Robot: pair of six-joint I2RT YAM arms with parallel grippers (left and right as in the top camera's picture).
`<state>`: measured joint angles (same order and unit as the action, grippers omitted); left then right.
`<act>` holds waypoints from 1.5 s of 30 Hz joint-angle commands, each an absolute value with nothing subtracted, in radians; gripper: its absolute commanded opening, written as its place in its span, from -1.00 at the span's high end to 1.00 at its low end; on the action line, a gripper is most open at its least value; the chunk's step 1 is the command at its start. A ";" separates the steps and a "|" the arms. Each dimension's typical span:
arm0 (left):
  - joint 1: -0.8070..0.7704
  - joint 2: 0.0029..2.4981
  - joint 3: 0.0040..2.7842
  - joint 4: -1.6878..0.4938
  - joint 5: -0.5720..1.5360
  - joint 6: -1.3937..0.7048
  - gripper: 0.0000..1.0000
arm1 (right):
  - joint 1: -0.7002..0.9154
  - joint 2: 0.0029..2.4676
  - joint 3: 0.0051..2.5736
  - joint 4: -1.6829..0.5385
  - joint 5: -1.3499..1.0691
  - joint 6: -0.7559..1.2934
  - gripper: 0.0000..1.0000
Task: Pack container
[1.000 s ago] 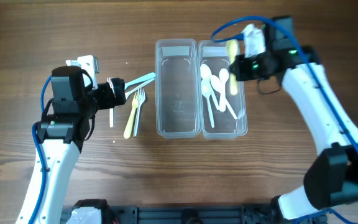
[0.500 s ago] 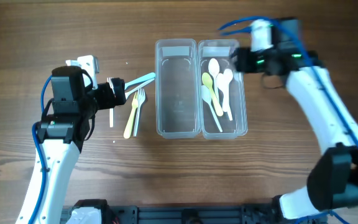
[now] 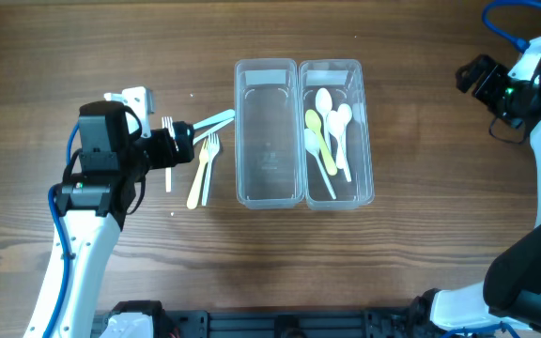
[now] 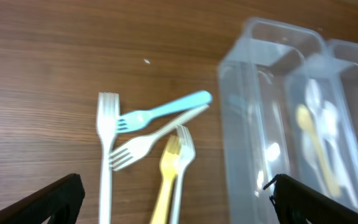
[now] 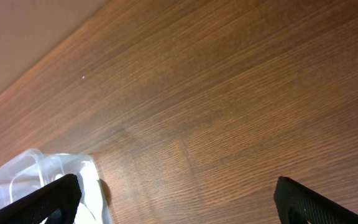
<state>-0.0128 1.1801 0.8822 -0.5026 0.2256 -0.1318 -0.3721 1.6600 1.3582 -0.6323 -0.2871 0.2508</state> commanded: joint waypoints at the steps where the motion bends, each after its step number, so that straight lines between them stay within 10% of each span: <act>1: -0.008 1.183 0.904 -0.505 0.374 -0.120 -1.00 | -0.372 1.644 1.372 -0.643 -0.307 0.268 -1.00; 6: -0.008 1.190 0.904 -0.516 0.337 -0.120 -0.58 | -0.372 1.644 1.372 -0.644 -0.307 0.265 -0.99; 22: -0.008 1.745 1.253 -0.883 -0.003 0.028 -0.64 | -0.372 1.644 1.372 -0.644 -0.308 0.265 -0.99; 36: -0.008 1.899 1.267 -0.796 -0.006 0.233 -0.17 | -0.372 1.644 1.372 -0.644 -0.308 0.265 -0.99; 45: -0.008 1.901 1.189 -0.738 -0.006 0.228 -0.23 | -0.372 1.644 1.372 -0.644 -0.308 0.265 -0.99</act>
<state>-0.0128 1.8874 1.2354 -0.7547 -0.0029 0.2062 -0.3721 1.6600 1.3582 -0.6434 -0.2920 0.2508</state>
